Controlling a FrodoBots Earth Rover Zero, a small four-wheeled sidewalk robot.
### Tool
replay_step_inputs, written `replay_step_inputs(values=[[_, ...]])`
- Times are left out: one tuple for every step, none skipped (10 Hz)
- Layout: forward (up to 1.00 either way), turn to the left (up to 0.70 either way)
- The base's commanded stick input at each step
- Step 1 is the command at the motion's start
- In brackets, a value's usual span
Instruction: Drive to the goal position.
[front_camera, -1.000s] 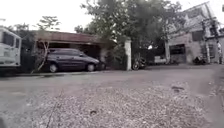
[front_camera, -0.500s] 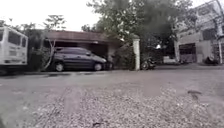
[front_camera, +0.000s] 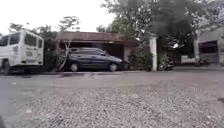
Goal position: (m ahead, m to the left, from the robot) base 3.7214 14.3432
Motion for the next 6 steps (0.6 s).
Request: replay_step_inputs(values=[[0.5, 0.27], [0.5, 0.27], [0.5, 0.27], [0.5, 0.27], [0.5, 0.27], [0.5, 0.27]])
